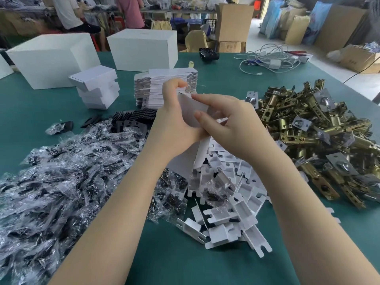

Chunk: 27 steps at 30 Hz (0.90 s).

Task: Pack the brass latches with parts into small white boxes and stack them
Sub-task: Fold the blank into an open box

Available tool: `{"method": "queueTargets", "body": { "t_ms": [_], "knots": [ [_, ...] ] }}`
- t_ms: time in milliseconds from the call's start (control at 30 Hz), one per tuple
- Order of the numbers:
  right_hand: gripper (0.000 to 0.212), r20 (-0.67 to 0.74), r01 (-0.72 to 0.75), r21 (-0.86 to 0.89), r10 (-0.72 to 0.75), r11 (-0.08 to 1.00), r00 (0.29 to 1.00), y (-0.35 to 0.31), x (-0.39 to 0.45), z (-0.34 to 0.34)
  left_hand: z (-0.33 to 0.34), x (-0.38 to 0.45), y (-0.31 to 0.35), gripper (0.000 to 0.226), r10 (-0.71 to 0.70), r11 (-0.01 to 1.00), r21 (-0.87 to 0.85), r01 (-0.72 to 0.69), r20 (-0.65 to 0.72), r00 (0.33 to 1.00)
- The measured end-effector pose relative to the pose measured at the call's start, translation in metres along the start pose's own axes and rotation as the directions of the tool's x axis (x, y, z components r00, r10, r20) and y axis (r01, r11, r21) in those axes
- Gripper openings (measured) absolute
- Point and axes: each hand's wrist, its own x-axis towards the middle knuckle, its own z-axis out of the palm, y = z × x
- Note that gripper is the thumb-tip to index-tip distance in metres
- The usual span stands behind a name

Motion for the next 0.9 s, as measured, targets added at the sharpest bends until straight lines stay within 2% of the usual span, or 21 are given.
{"method": "queueTargets", "body": {
  "t_ms": [33, 67, 133, 200, 233, 267, 300, 367, 400, 433, 500, 600, 633, 700, 767, 800, 900],
  "knots": [
    [0.040, 0.037, -0.004, 0.030, 0.003, 1.000, 0.999, 0.001, 0.000, 0.000, 0.000, 0.000, -0.001, 0.074, 0.004, 1.000, -0.003, -0.004, -0.008, 1.000],
    [0.045, 0.075, -0.041, 0.130, 0.032, 0.991, 0.997, 0.002, -0.001, 0.000, 0.000, 0.000, -0.002, 0.069, 0.005, 1.000, -0.021, -0.006, -0.017, 1.000],
    [0.056, 0.156, -0.183, 0.388, 0.132, 0.903, 0.979, 0.004, -0.002, 0.001, 0.001, 0.002, 0.000, 0.057, -0.039, 0.992, -0.122, 0.032, -0.049, 0.998],
    [0.054, 0.248, -0.288, 0.510, 0.182, 0.811, 0.952, 0.010, -0.003, 0.003, 0.002, 0.003, 0.003, 0.048, -0.196, 0.928, -0.337, 0.160, -0.075, 0.978],
    [0.046, 0.277, -0.307, 0.530, 0.181, 0.790, 0.944, 0.014, -0.004, 0.003, 0.001, 0.004, 0.002, 0.046, -0.304, 0.852, -0.465, 0.241, -0.064, 0.950],
    [0.046, 0.278, -0.299, 0.523, 0.172, 0.798, 0.945, 0.015, -0.004, 0.002, -0.002, 0.006, 0.000, 0.048, -0.409, 0.752, -0.578, 0.316, -0.034, 0.912],
    [0.058, 0.246, -0.244, 0.457, 0.142, 0.855, 0.959, 0.016, -0.005, 0.000, -0.006, 0.009, -0.002, 0.053, -0.494, 0.646, -0.665, 0.375, 0.011, 0.870],
    [0.081, 0.182, -0.048, 0.205, 0.010, 0.978, 0.983, 0.015, -0.006, -0.002, -0.014, 0.014, -0.006, 0.066, -0.608, 0.489, -0.735, 0.470, 0.098, 0.788],
    [0.088, 0.191, 0.048, 0.070, -0.061, 0.996, 0.980, 0.015, -0.006, -0.001, -0.015, 0.015, -0.008, 0.072, -0.639, 0.457, -0.726, 0.514, 0.134, 0.757],
    [0.093, 0.216, 0.112, -0.031, -0.103, 0.993, 0.971, 0.011, -0.005, 0.000, -0.016, 0.015, -0.009, 0.075, -0.648, 0.453, -0.696, 0.557, 0.172, 0.742],
    [0.091, 0.232, 0.168, -0.121, -0.136, 0.978, 0.963, 0.006, -0.004, 0.003, -0.014, 0.013, -0.009, 0.071, -0.617, 0.485, -0.601, 0.635, 0.279, 0.736],
    [0.054, 0.231, 0.244, -0.195, -0.198, 0.950, 0.953, 0.002, -0.003, 0.002, -0.012, 0.014, -0.005, 0.070, -0.643, 0.464, -0.517, 0.719, 0.361, 0.675],
    [0.043, 0.232, 0.240, -0.207, -0.191, 0.948, 0.954, 0.004, -0.002, -0.001, -0.014, 0.014, -0.006, 0.063, -0.640, 0.469, -0.501, 0.728, 0.376, 0.671],
    [0.033, 0.220, 0.174, -0.193, -0.131, 0.966, 0.967, 0.009, -0.002, -0.007, -0.018, 0.011, -0.003, 0.040, -0.582, 0.497, -0.457, 0.738, 0.456, 0.674],
    [0.032, 0.178, 0.050, -0.059, -0.039, 0.997, 0.983, 0.011, -0.001, -0.011, -0.021, 0.007, -0.001, 0.021, -0.467, 0.560, -0.472, 0.681, 0.499, 0.730],
    [0.033, 0.138, -0.020, 0.053, 0.013, 0.998, 0.990, 0.011, -0.001, -0.012, -0.022, 0.006, 0.001, 0.021, -0.404, 0.587, -0.496, 0.640, 0.506, 0.762],
    [0.033, 0.032, -0.173, 0.402, 0.176, 0.899, 0.984, 0.017, -0.001, -0.007, -0.017, 0.008, 0.004, 0.060, -0.320, 0.526, -0.598, 0.605, 0.519, 0.792]
  ]
}}
